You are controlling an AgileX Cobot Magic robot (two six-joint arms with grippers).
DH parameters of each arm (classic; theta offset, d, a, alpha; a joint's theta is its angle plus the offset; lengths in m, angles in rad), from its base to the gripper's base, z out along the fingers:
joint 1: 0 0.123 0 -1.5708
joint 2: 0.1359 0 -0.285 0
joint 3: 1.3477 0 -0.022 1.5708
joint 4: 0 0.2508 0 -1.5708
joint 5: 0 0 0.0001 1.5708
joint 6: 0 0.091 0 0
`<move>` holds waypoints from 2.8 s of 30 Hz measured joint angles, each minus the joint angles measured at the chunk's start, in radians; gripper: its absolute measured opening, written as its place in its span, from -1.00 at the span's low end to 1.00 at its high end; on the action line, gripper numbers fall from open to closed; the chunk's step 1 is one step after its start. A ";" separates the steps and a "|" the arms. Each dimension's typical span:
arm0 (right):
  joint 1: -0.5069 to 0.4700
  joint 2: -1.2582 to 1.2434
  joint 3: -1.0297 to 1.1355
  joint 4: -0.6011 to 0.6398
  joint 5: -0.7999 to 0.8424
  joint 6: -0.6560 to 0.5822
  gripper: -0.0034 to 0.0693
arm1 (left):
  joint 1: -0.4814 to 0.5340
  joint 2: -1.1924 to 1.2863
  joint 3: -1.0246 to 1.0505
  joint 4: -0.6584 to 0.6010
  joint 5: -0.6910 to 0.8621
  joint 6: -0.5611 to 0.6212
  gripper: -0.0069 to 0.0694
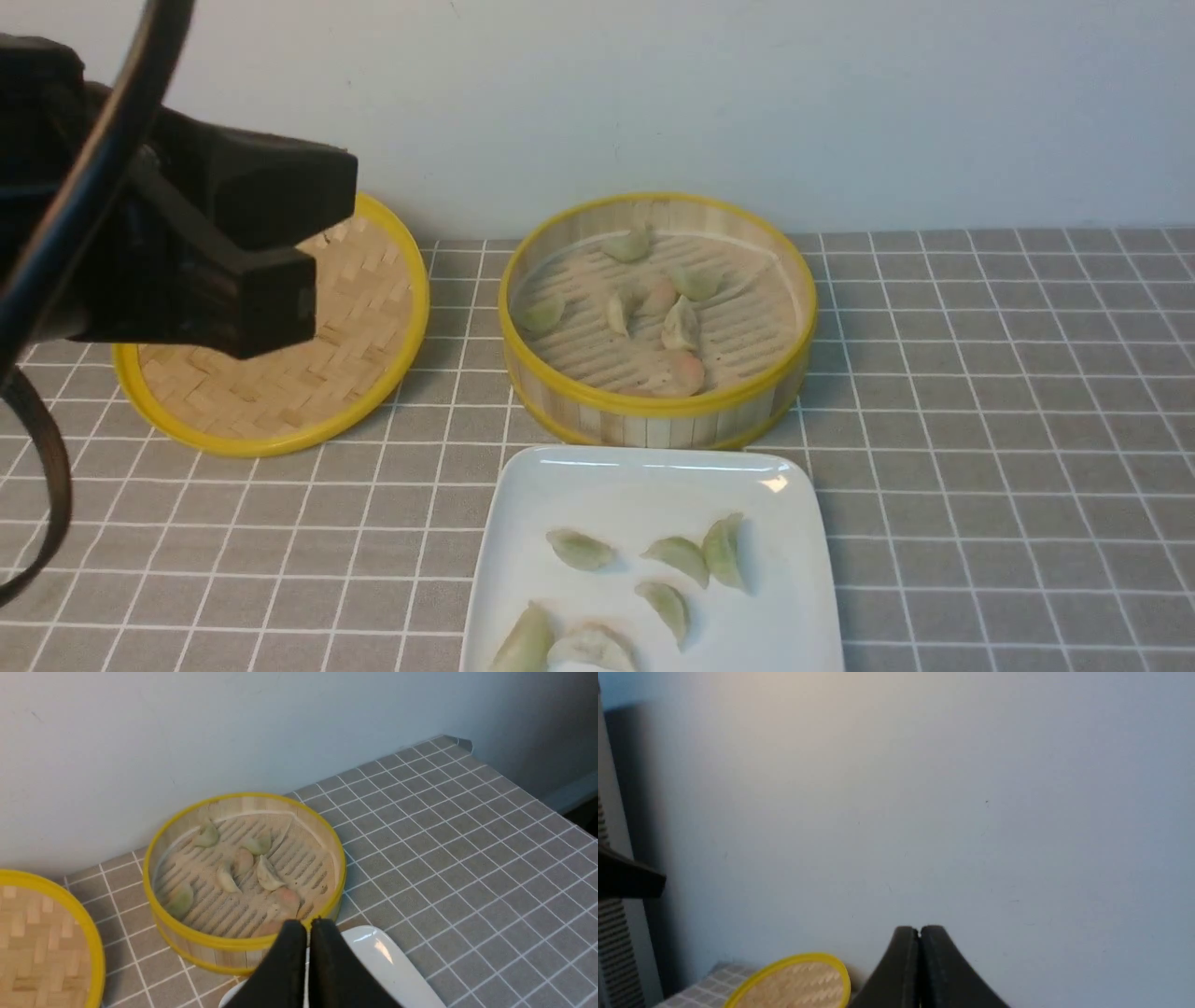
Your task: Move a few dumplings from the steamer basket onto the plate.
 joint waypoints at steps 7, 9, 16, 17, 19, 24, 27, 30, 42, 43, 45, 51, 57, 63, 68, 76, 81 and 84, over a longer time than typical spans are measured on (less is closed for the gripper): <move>0.000 -0.051 0.116 -0.149 -0.062 0.255 -0.94 | 0.000 0.048 0.001 -0.015 -0.010 0.000 -0.83; 0.000 -0.051 0.117 -0.155 -0.064 0.264 -0.94 | 0.000 0.048 0.001 -0.015 -0.002 0.000 -0.83; 0.000 -0.051 0.118 -0.159 -0.067 0.270 -0.94 | 0.000 -0.072 0.008 0.028 0.049 0.003 -0.83; 0.000 -0.051 0.118 -0.159 -0.067 0.269 -0.94 | 0.000 -0.092 0.008 0.041 0.048 0.003 -0.83; 0.000 -0.051 0.118 -0.161 -0.067 0.269 -0.94 | 0.000 -0.126 0.008 0.060 0.048 0.000 -0.83; 0.000 -0.051 0.118 -0.162 -0.067 0.267 -0.94 | 0.000 -0.171 0.008 0.069 0.044 -0.004 -0.83; 0.000 -0.051 0.118 -0.163 -0.067 0.266 -0.94 | 0.000 -0.174 0.008 0.072 0.044 -0.004 -0.83; 0.000 -0.051 0.118 -0.163 -0.067 0.266 -0.94 | 0.000 -0.174 0.008 0.072 0.044 -0.006 -0.83; 0.000 -0.051 0.118 -0.163 -0.068 0.266 -0.94 | 0.000 -0.183 0.023 0.093 0.057 0.010 -0.83; 0.000 -0.051 0.118 -0.163 -0.068 0.266 -0.94 | 0.008 -0.202 0.057 0.096 0.048 0.028 -0.83; 0.000 -0.051 0.118 -0.163 -0.068 0.266 -0.94 | 0.024 -0.233 0.100 0.095 0.027 0.039 -0.83; 0.000 -0.051 0.118 -0.163 -0.068 0.266 -0.94 | 0.274 -0.493 0.496 0.021 -0.134 0.087 -0.83; 0.000 -0.051 0.118 -0.163 -0.068 0.265 -0.94 | 0.551 -0.802 0.903 -0.093 -0.272 0.161 -0.83; 0.000 -0.052 0.118 -0.163 -0.069 0.265 -0.94 | 0.623 -0.913 1.117 -0.118 -0.274 0.178 -0.83; 0.000 -0.052 0.118 -0.164 -0.068 0.265 -0.94 | 0.623 -0.915 1.134 -0.131 -0.275 0.185 -0.83; 0.000 -0.052 0.118 -0.164 -0.068 0.265 -0.94 | 0.625 -0.915 1.134 -0.137 -0.276 0.185 -0.83; 0.000 -0.052 0.118 -0.166 -0.068 0.265 -0.94 | 0.625 -0.915 1.134 -0.138 -0.276 0.185 -0.83; 0.000 -0.052 0.118 -0.166 -0.068 0.265 -0.94 | 0.625 -0.915 1.134 -0.138 -0.276 0.185 -0.83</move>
